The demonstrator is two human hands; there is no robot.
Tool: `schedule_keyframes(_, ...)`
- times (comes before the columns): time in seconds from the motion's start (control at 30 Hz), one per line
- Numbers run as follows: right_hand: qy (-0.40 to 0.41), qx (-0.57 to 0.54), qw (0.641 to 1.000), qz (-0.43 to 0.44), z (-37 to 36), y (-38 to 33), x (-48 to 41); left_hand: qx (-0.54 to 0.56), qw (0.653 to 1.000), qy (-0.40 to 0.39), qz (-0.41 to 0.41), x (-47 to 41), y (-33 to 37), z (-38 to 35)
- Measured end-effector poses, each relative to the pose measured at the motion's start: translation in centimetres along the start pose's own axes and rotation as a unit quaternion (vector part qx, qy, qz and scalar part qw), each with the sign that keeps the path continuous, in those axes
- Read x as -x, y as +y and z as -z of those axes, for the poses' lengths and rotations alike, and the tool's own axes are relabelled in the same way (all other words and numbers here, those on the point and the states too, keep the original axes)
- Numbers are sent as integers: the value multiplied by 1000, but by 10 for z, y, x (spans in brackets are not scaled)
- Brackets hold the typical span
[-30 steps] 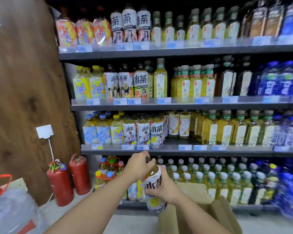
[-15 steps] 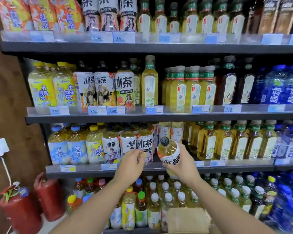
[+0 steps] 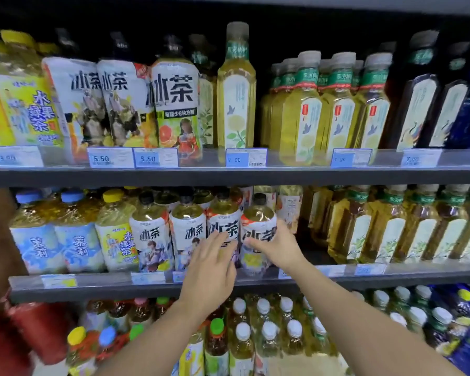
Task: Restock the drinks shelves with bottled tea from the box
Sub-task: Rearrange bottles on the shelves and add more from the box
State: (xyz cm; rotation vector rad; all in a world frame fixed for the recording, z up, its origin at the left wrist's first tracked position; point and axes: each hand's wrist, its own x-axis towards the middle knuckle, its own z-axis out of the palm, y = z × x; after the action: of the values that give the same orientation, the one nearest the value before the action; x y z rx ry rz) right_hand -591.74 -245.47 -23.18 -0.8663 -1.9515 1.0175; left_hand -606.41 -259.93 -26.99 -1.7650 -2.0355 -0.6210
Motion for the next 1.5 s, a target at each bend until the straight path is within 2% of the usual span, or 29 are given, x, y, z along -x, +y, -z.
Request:
schedule_keyframes(0.13,-65,-51,997,-11,-2,14,-8,7,1000,1,7,4,2,-14)
schedule_keyframes(0.23,-138,14,988,-62,0,28,0,10,1000,-9,13,6,5,-17)
schedule_keyframes(0.33,-112,134,979,-106,-3,36,7,-3,1000,-8,16,9,9,-18)
schedule_keyframes(0.53,-62,251,964,-68,18,16,49,16,998,-56,10,16,39,-10)
schedule_keyframes(0.8,-59,336,932,-122,124,-1,175,151,974,-167,-15,28,172,24)
schedule_keyframes(0.97,-25,362,912,-193,212,-2,289,205,949,-223,-89,65,279,39)
schedule_keyframes(1.1,18,338,904,-262,270,13,391,231,931,-231,-162,106,362,37)
schedule_keyframes(1.33,47,295,879,-372,327,89,531,233,885,-327,-234,186,469,-22)
schedule_keyframes(1.5,65,253,859,-440,338,167,598,217,864,-387,-238,235,512,-91)
